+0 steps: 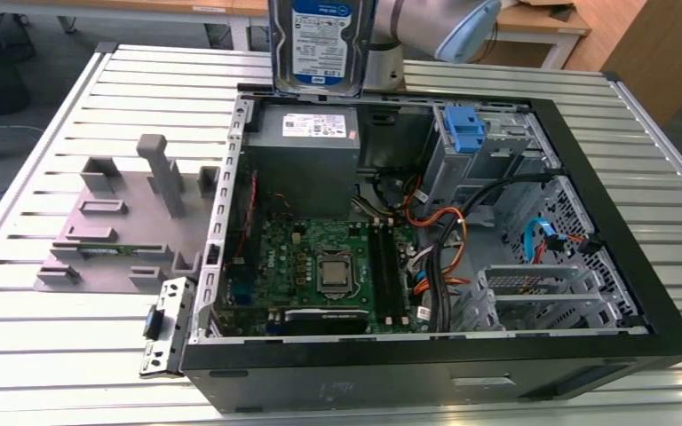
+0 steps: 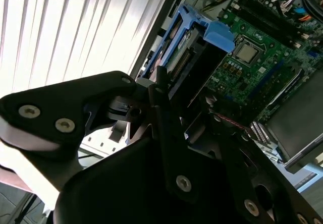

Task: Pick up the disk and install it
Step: 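Pick up the disk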

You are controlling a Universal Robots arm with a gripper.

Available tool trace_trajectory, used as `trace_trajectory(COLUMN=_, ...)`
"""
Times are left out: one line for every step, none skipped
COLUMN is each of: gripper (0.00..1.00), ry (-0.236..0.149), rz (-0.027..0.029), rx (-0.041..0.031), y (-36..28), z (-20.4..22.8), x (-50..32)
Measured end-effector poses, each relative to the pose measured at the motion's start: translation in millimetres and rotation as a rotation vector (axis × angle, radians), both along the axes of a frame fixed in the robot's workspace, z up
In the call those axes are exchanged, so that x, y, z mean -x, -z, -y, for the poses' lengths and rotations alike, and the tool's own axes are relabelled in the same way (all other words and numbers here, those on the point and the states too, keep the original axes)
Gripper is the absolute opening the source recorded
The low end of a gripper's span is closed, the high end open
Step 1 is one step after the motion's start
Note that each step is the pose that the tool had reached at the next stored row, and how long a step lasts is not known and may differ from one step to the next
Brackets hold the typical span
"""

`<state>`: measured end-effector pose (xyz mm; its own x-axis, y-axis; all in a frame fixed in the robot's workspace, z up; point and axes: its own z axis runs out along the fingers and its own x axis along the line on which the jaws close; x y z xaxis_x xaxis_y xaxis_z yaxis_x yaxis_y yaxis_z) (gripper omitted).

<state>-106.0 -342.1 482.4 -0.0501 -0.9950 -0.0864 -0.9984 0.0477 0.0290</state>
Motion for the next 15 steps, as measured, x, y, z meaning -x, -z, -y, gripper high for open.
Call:
trace_trajectory(gripper=0.35, ry=0.0, rz=0.0001, rx=0.0, y=0.1, z=0.0, x=-1.1)
trace_trajectory(gripper=0.35, ry=0.0, rz=0.0001, rx=-0.0001, y=0.3, z=0.1, x=-2.0)
trace_trajectory(gripper=0.35, ry=0.0, rz=0.0001, rx=-0.0001, y=0.4, z=0.3, x=-2.5)
trace_trajectory(gripper=0.35, ry=0.0, rz=0.0, rx=0.0, y=0.4, z=0.9, x=-2.9)
trace_trajectory(gripper=0.35, ry=0.0, rz=0.0001, rx=0.0, y=0.5, z=1.8, x=-3.1)
trace_trajectory(gripper=0.35, ry=0.0, rz=0.0001, rx=-0.0001, y=0.6, z=3.0, x=-3.4)
trace_trajectory(gripper=0.35, ry=0.0, rz=0.0001, rx=-0.0001, y=0.7, z=4.2, x=-3.5)
trace_trajectory(gripper=0.35, ry=0.0, rz=0.0001, rx=-0.0001, y=0.7, z=5.5, x=-3.6)
trace_trajectory(gripper=0.35, ry=0.0, rz=0.0001, rx=-0.0001, y=0.8, z=6.8, x=-3.6)
trace_trajectory(gripper=0.35, ry=0.0, rz=0.0001, rx=0.0, y=0.8, z=8.3, x=-3.7)
trace_trajectory(gripper=0.35, ry=0.0, rz=0.0001, rx=-0.0001, y=0.9, z=9.7, x=-3.9)
trace_trajectory(gripper=0.35, ry=0.0, rz=0.0001, rx=0.0, y=1.0, z=11.1, x=-4.0)
trace_trajectory(gripper=0.35, ry=0.0, rz=0.0, rx=0.0, y=1.0, z=12.5, x=-4.2)
trace_trajectory(gripper=0.35, ry=0.0, rz=0.0001, rx=0.0, y=1.1, z=14.0, x=-4.5)
trace_trajectory(gripper=0.35, ry=0.0, rz=0.0001, rx=-0.0001, y=1.2, z=15.6, x=-4.7)
